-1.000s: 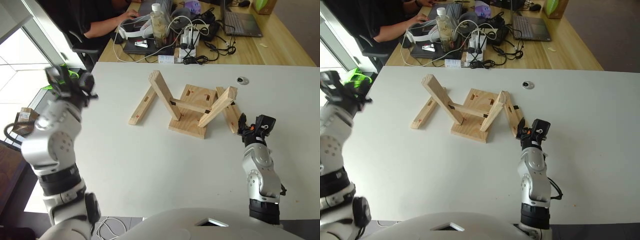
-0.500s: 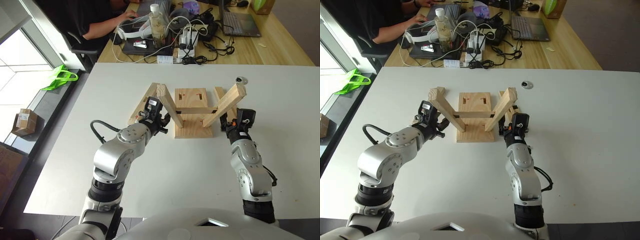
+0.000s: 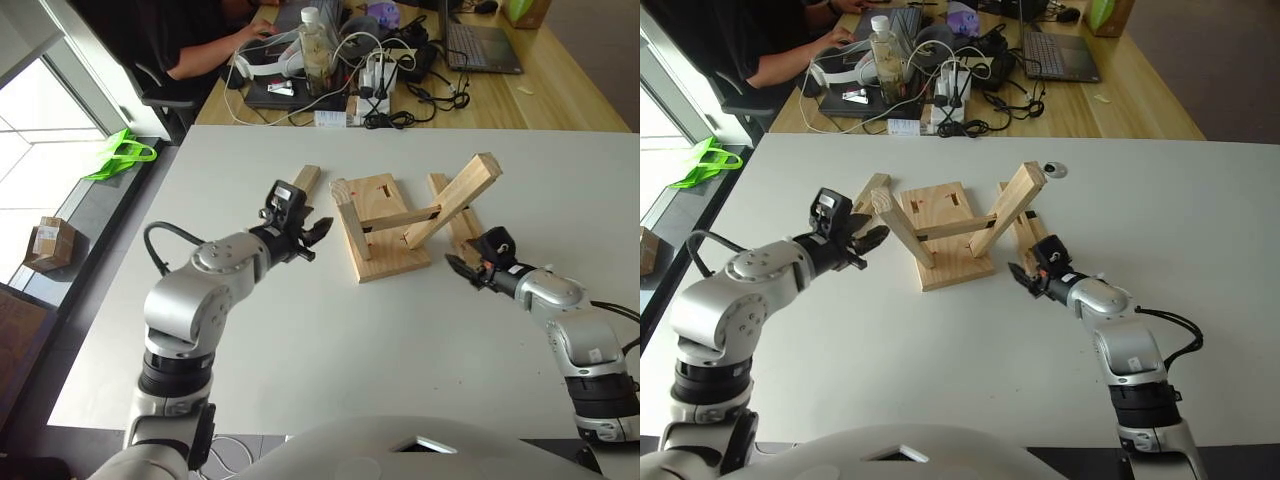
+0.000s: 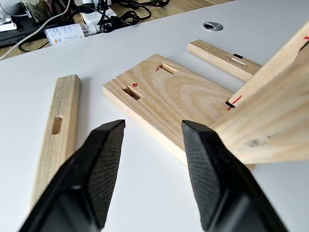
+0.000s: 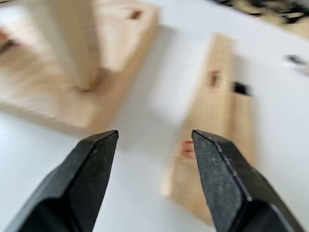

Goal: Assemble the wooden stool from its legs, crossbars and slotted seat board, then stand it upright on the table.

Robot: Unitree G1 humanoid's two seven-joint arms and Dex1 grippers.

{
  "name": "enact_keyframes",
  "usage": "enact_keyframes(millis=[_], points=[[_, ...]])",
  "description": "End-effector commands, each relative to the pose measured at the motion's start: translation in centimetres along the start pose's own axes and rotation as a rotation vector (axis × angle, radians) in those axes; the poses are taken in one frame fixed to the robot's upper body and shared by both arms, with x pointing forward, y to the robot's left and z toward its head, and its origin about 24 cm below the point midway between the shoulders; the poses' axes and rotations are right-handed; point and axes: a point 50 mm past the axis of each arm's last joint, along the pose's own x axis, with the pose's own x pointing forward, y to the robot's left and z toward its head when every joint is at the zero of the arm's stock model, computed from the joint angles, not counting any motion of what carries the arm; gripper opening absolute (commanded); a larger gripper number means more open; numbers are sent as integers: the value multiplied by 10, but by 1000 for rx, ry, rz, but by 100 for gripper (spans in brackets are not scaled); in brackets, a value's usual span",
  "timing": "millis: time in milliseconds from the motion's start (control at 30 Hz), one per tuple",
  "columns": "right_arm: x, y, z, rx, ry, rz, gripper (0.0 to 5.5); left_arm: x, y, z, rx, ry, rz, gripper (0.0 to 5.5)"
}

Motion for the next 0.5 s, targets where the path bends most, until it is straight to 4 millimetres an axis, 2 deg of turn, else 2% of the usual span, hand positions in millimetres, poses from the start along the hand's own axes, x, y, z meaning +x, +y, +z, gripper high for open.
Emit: enact_keyframes(millis=[33,133,367,500], points=[[15,16,23,76,-106,85,289,15,13,30,27,-97,-21,217],[28,15,33,130,-165,-11,289,29,-3,41,40,-125,-133,217],[45,-12,46,131,-227,-233,289,32,-61,32,57,-113,-403,217],[52,-25,55,70,-269,-306,289,48,-86,52,-21,-175,-454,217]])
